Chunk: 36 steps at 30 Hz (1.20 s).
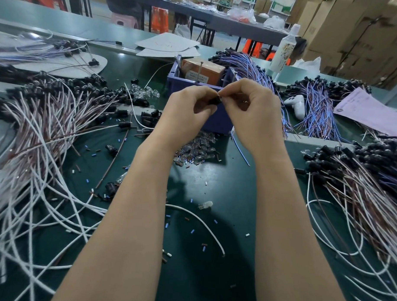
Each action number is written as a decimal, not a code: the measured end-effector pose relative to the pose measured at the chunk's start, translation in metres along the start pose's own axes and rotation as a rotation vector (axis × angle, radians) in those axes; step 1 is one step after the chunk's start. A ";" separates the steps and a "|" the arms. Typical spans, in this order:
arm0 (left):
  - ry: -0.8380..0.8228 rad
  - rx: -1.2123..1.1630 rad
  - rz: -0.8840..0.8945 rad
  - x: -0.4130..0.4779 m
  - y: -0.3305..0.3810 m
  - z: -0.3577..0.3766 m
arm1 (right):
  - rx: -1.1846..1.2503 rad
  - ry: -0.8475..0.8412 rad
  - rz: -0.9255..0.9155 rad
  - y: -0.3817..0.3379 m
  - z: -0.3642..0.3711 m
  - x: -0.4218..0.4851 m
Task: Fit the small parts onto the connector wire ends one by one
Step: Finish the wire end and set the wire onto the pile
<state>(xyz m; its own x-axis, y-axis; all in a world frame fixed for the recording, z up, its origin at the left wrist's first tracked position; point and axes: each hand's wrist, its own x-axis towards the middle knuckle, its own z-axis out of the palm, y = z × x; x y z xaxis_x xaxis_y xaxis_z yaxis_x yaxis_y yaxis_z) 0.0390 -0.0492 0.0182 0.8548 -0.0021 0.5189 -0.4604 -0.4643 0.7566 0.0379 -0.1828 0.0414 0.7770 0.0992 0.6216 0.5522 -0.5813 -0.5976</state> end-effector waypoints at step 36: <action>-0.194 -0.003 -0.096 0.000 -0.002 -0.007 | 0.215 -0.010 0.160 0.010 0.003 -0.004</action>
<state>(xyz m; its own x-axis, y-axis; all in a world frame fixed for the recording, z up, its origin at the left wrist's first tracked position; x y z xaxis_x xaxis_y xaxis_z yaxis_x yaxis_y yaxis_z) 0.0381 -0.0420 0.0189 0.9247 -0.1290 0.3581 -0.3752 -0.4678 0.8003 0.0414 -0.1865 0.0312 0.8623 0.0286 0.5056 0.4724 -0.4052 -0.7827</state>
